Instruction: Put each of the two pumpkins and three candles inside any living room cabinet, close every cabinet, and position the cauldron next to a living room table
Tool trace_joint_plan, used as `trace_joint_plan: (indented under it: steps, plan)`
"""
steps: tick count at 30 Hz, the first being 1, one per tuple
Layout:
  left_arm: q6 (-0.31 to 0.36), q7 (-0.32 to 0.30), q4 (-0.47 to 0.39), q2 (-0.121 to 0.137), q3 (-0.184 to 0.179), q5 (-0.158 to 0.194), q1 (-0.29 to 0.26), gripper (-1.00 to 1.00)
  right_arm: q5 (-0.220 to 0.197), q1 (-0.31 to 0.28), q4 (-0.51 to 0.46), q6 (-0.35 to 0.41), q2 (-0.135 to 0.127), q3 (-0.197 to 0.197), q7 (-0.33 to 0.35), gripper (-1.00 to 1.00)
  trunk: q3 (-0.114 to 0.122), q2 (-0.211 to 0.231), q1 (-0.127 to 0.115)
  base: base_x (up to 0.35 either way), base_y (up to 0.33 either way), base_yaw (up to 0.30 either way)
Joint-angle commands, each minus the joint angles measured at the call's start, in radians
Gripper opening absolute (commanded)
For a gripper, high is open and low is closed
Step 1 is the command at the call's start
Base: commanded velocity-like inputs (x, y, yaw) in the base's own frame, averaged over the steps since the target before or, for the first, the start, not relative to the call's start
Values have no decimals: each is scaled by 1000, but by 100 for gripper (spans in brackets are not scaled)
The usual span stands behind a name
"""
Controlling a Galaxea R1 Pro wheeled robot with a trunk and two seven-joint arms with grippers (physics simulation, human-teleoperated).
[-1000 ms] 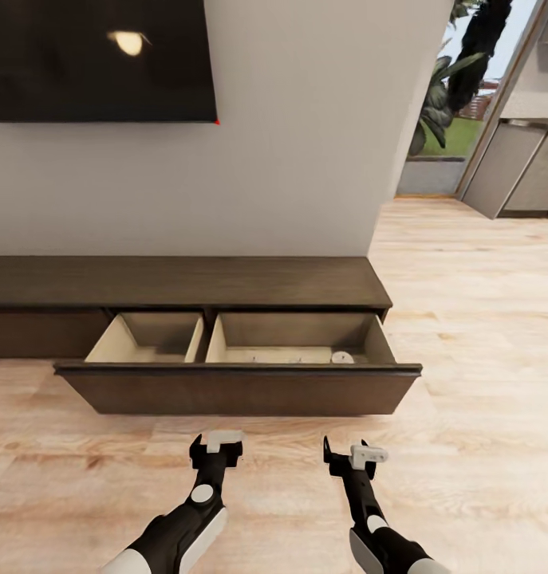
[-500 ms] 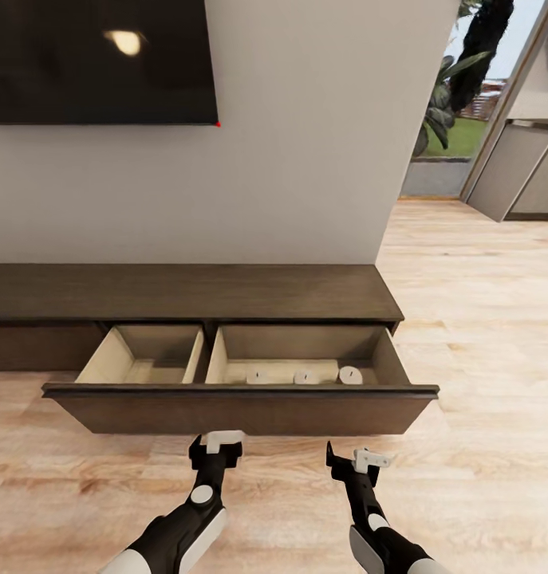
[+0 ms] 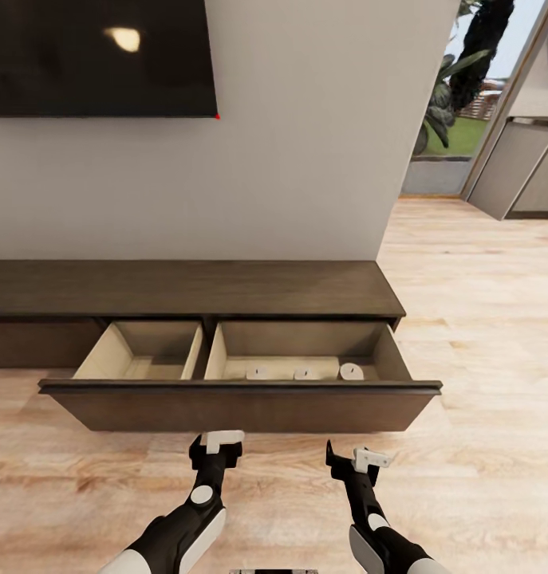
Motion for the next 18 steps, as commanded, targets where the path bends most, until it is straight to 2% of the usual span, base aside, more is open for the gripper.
trace_joint_plan:
  steps: [1,7,15,18]
  plan:
    - [-7,5,0,1,-8,10,-1,100,-3,-1,0,-5,0,9,-7,100,-4,-8,4,0,0,0]
    - [-7,-2,3,2,-8,12,-1,100,-4,-1,0,-32,0,9,-7,100,-23,-50,27,0,0,0]
    - [-6,8,5,0,-10,11,-1,100,-4,-1,0,-49,0,9,-7,100,-23,-50,27,3,0,0]
    - [-6,7,5,-1,-11,11,-1,100,-4,-1,0,-62,0,11,-7,100,-23,-50,27,170,34,0]
